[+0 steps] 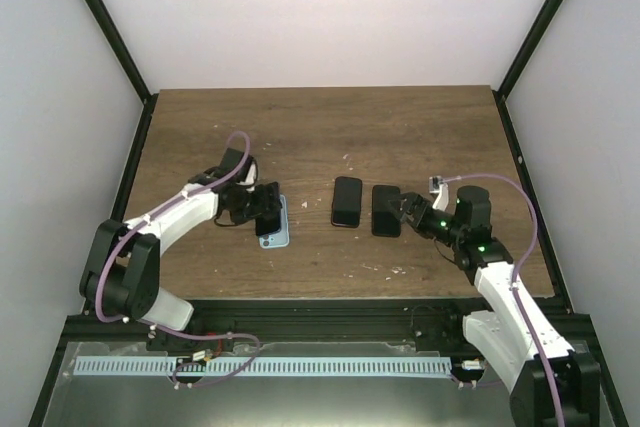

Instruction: Put the phone into the phone case

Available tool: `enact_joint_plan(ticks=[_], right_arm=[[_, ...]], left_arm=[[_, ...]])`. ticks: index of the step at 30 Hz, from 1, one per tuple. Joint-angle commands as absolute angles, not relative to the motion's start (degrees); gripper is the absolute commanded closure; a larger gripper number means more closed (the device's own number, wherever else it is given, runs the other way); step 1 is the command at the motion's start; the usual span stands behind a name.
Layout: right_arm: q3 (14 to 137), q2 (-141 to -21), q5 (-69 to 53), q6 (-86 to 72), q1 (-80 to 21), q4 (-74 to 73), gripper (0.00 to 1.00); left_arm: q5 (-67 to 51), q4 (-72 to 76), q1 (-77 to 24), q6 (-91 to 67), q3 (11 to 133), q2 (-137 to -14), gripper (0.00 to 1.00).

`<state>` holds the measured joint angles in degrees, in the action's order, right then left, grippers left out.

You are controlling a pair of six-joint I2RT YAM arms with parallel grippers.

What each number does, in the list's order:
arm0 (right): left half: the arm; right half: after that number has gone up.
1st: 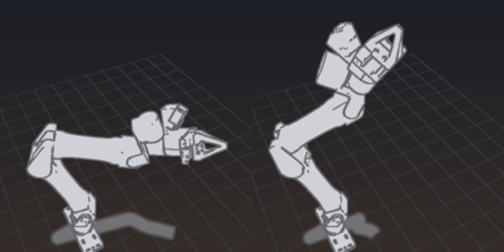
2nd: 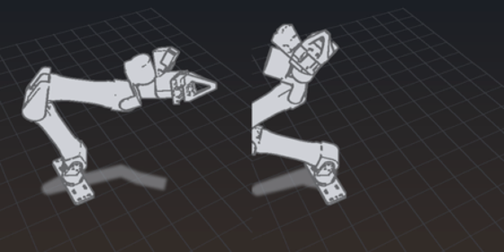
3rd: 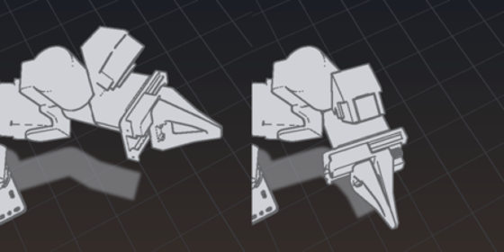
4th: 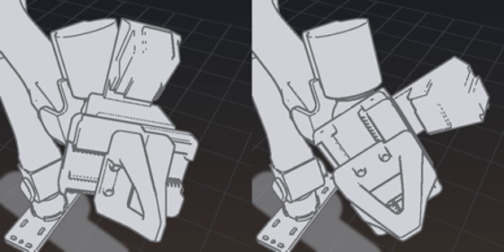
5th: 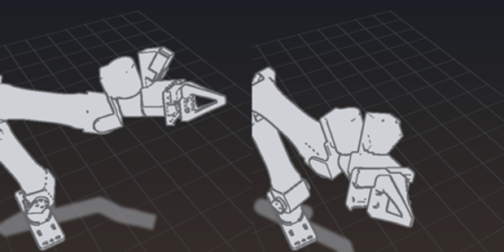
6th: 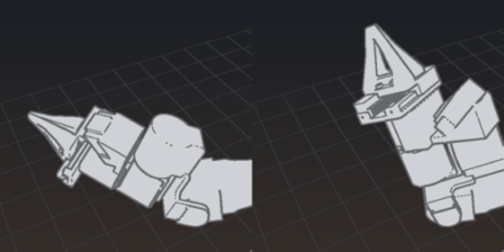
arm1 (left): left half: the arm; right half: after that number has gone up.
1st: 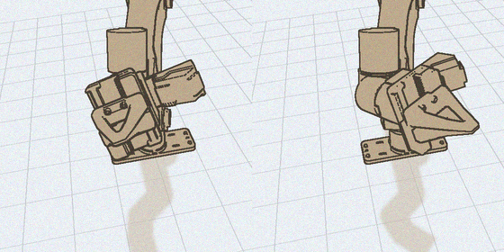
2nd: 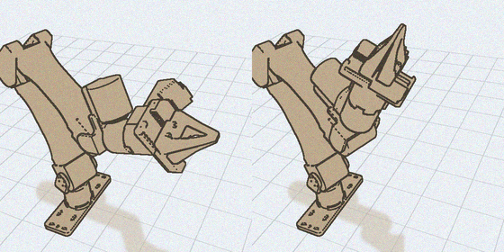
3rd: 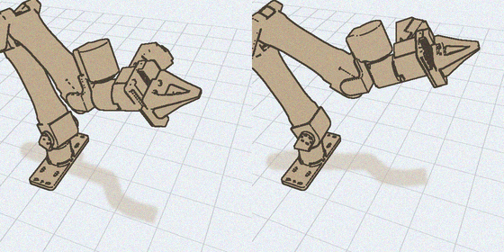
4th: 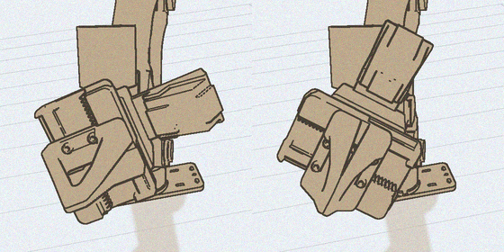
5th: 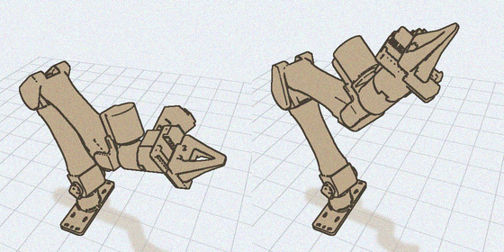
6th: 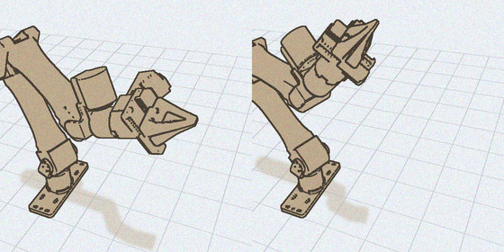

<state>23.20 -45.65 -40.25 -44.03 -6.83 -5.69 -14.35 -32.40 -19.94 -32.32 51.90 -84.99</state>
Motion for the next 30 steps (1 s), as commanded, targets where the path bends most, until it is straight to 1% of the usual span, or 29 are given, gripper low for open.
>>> enact_joint_plan(ticks=[1,13,18,30], right_arm=[[23.3,-45.4,-39.3,-44.4,-8.9,-4.2,0.00],[23.4,-45.6,-38.4,-44.8,-10.5,-3.8,0.00],[24.6,-45.6,-37.6,-43.1,-10.5,-6.0,0.00],[24.1,-44.8,-37.6,-44.0,-10.5,-5.5,0.00]], left_arm=[[-17.2,-26.5,-22.6,-35.8,50.9,-84.0,0.36],[-17.7,-24.2,-22.8,-36.2,50.6,-89.5,0.34],[-15.9,-25.1,-22.8,-35.5,50.7,-90.4,0.34],[-13.8,-25.2,-22.8,-35.4,50.5,-93.5,0.32]])
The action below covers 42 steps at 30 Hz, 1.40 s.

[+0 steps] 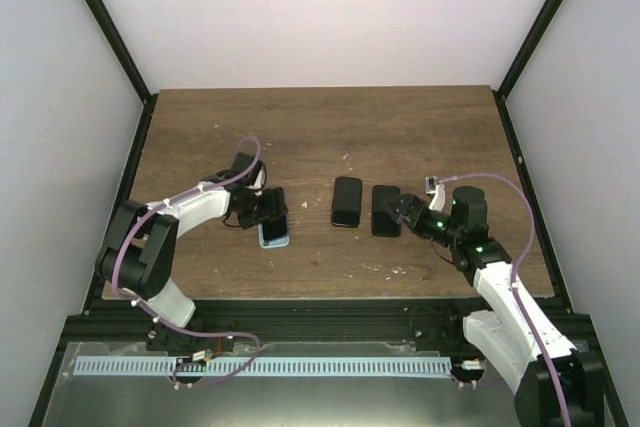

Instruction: Put the phone into the phone case

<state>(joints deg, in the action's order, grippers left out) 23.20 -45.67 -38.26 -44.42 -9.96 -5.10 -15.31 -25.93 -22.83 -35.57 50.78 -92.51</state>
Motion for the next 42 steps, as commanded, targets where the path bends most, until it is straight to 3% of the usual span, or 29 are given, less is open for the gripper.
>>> enact_joint_plan(ticks=[1,28,42], right_arm=[[24.0,-44.8,-37.6,-43.9,-10.5,-5.5,0.00],[23.0,-45.8,-37.6,-44.6,-10.6,-3.7,0.00],[22.5,-45.4,-37.7,-45.0,-10.9,-3.2,0.00]], left_arm=[[-13.8,-25.4,-22.8,-35.5,50.5,-93.4,0.31],[-14.8,-27.6,-22.9,-35.9,48.0,-85.0,0.30],[-13.6,-26.5,-22.9,-36.1,46.3,-86.3,0.28]])
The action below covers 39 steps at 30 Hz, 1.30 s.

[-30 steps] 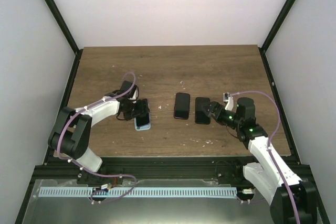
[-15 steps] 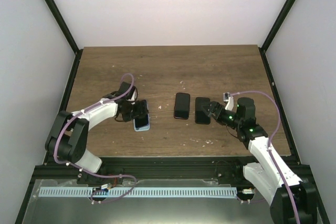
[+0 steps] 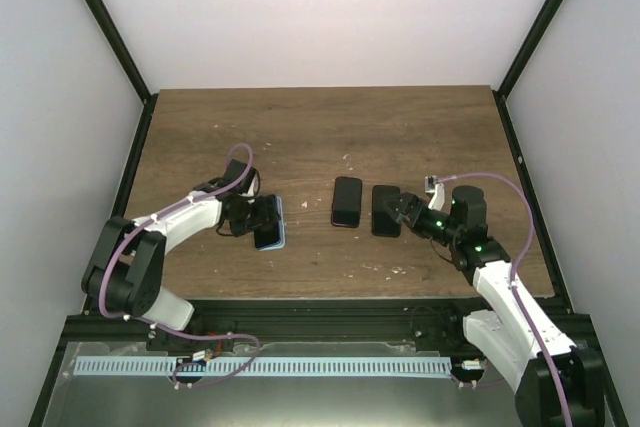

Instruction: Put the phone into the phone case

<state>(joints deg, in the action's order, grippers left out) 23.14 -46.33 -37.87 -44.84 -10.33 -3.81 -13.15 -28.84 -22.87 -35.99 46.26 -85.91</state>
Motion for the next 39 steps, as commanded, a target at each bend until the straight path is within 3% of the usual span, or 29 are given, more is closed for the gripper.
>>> enact_joint_plan(ticks=[1,8,22,30,39], right_arm=[[22.5,-45.3,-37.6,-45.0,-11.0,-3.2,0.00],[22.4,-45.1,-37.3,-44.9,-11.0,-3.1,0.00],[22.1,-46.2,-37.7,-45.1,-11.1,-2.0,0.00],[22.1,-47.8,-37.2,-46.8,-13.5,-0.1,0.01],[26.1,-58.3,-31.4,-49.1,-27.0,5.0,0.18]], left_arm=[[-13.7,-26.2,-22.9,-35.9,46.3,-86.9,0.26],[-14.3,-25.9,-22.9,-35.4,46.1,-86.8,0.25],[-11.5,-29.3,-23.2,-32.1,49.2,-86.8,0.13],[-5.0,-32.8,-22.6,-33.0,50.1,-84.3,0.23],[-10.5,-31.6,-17.8,-32.4,46.5,-81.0,0.28]])
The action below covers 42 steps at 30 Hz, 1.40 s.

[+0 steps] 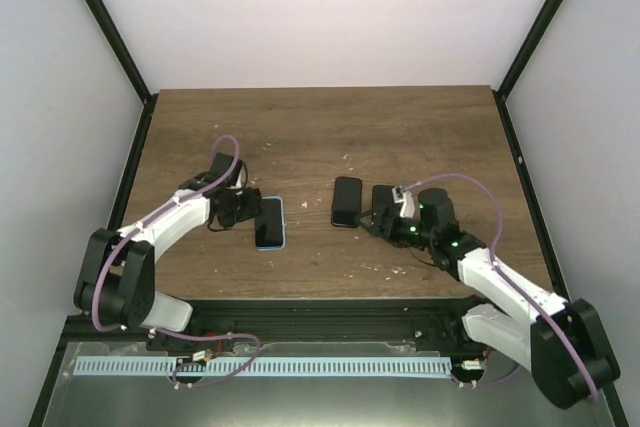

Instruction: Put the phone into the phone case

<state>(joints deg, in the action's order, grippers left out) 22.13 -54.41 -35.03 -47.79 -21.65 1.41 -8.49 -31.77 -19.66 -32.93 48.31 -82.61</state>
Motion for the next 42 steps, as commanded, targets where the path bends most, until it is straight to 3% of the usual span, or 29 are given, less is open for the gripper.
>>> enact_joint_plan(ticks=[1,15,25,31,42], right_arm=[[26.9,-60.0,-30.7,-49.0,-28.7,5.6,0.20],[48.0,-91.5,-24.5,-45.4,-44.8,9.4,0.60],[57.0,-107.5,-26.0,-46.0,-46.5,10.7,0.73],[58.6,-111.5,-26.9,-46.1,-46.9,11.0,0.74],[61.3,-115.6,-28.9,-46.2,-47.8,11.9,0.86]], left_arm=[[-11.0,-31.6,-17.5,-32.3,45.9,-80.6,0.29],[-18.0,-26.3,-16.3,-31.8,40.1,-78.8,0.44],[-17.4,-25.0,-16.3,-31.0,38.6,-79.6,0.53],[-17.6,-23.3,-16.3,-31.3,38.0,-80.9,0.58],[-16.2,-21.3,-16.3,-32.6,38.4,-82.3,0.72]])
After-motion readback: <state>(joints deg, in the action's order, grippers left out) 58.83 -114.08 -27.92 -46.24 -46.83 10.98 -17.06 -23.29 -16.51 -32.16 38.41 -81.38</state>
